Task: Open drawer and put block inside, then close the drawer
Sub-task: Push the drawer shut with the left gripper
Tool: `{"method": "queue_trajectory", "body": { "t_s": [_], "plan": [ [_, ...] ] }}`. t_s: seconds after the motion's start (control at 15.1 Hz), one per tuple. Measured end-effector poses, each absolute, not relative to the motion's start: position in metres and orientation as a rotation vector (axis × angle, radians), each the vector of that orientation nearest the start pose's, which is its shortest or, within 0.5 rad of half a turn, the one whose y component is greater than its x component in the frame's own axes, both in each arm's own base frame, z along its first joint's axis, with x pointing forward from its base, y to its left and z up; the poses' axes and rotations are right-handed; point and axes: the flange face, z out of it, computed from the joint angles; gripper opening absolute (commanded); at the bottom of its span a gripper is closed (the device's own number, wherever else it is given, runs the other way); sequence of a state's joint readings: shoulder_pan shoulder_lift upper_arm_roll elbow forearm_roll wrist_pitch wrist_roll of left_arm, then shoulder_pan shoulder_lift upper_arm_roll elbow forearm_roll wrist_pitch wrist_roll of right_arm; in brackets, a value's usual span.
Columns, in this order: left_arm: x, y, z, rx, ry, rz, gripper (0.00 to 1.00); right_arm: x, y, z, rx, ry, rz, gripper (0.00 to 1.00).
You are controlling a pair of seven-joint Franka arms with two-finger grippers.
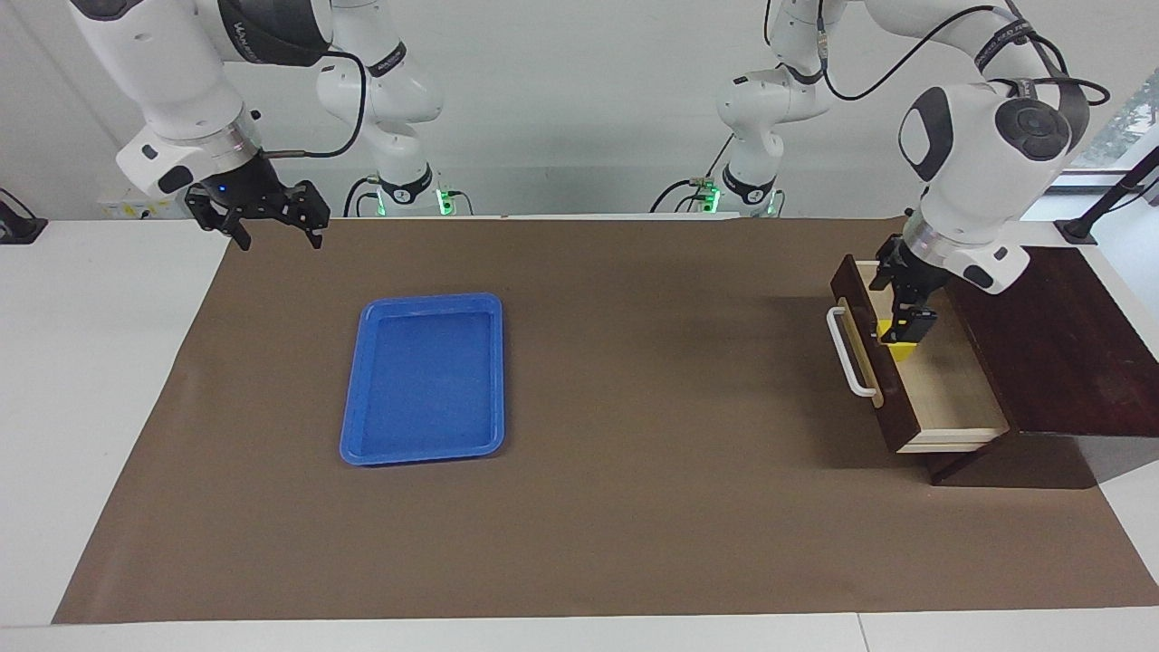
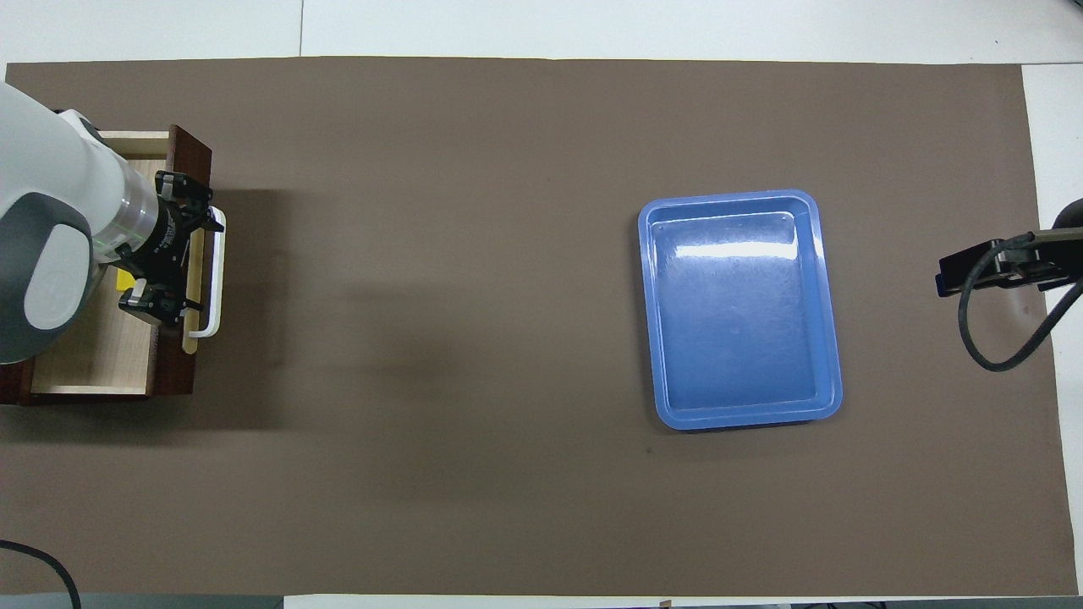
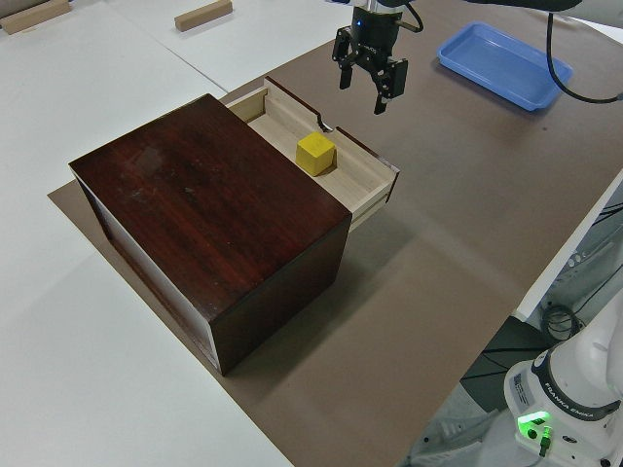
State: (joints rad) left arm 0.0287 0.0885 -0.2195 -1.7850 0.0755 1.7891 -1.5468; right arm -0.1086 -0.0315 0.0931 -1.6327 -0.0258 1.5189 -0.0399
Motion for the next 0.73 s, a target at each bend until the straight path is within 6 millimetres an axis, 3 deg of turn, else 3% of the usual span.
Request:
{"method": "queue_trajectory", "body": {
  "t_s": [0.33,0.73],
  "plan": [
    [0.573,-0.084,0.46,-2.388,-1.888,-0.065,1.0,0.538,-0.01,0.608,-3.165,-0.038,0.132,1.0],
    [0.579,-0.05,0.456,-2.388,-1.902,-0.101,1.0,0.538,-0.01,0.608,-3.165,-0.038,0.132,1.0]
  ]
}}
